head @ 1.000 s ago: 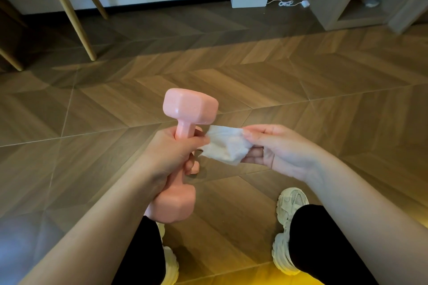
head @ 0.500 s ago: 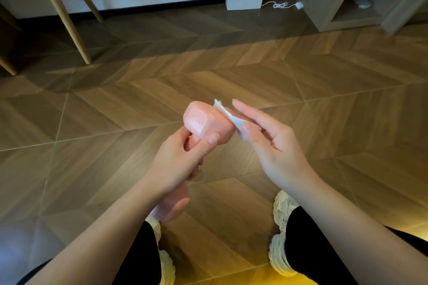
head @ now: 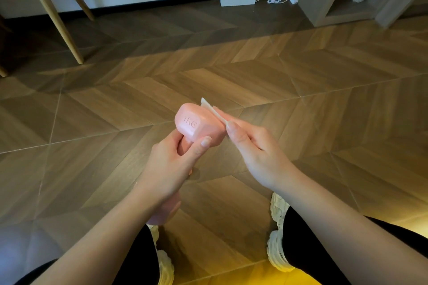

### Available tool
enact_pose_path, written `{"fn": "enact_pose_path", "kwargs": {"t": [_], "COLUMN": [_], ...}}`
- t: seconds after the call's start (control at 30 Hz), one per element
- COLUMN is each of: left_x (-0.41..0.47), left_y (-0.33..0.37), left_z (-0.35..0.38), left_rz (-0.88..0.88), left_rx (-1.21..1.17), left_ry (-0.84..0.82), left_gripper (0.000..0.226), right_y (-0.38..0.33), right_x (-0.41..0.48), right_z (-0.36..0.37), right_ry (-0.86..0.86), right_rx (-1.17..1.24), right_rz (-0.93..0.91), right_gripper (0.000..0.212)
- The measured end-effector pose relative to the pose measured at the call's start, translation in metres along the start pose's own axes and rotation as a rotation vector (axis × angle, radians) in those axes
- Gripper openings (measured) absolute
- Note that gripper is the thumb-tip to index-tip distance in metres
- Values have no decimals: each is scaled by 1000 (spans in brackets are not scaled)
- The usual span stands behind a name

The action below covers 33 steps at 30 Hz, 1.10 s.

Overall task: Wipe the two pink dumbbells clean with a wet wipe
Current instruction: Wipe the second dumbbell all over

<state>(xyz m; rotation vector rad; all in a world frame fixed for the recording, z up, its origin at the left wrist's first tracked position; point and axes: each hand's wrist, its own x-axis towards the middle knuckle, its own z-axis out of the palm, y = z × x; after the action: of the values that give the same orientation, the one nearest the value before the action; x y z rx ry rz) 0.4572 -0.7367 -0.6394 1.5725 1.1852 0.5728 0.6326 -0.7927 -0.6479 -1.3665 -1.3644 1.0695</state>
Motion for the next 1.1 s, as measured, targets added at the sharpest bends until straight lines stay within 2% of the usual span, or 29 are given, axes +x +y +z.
{"fn": "enact_pose_path", "kwargs": {"t": [0.13,0.3,0.43,0.6,0.73,0.83,0.9,1.0,1.1], "left_x": [0,-3,-2,-3,-1,-3,-4,-2,-3], "left_y": [-2,-5,-7,-9,-7,-5,-5,-7,-8], "left_z": [-1,1,3,7,4,4,6,6,8], "left_rz": [-33,24,37,28,39,23,19,1,1], "left_rx": [-97,-43,-105,-78,-13,29,52,-42,-73], "left_ry": [-4,-55,-33,-80,-45,-90,-117,-116,-150], "left_gripper": [59,49,52,45,55,64,62,61,57], "right_y": [2,2,2,0,0,2,2,0,1], "right_x": [-4,2,-2,3,1,5,5,3,5], "right_z": [-1,0,-4,0,-1,2,2,-1,0], "right_ry": [78,47,117,60,167,140,134,172,159], "right_rx": [50,32,79,58,131,82,93,134,138], "right_rz": [-78,-8,-79,-72,-155,-80,-67,-115,-69], "right_gripper": [45,45,49,48,46,48,49,51,48]}}
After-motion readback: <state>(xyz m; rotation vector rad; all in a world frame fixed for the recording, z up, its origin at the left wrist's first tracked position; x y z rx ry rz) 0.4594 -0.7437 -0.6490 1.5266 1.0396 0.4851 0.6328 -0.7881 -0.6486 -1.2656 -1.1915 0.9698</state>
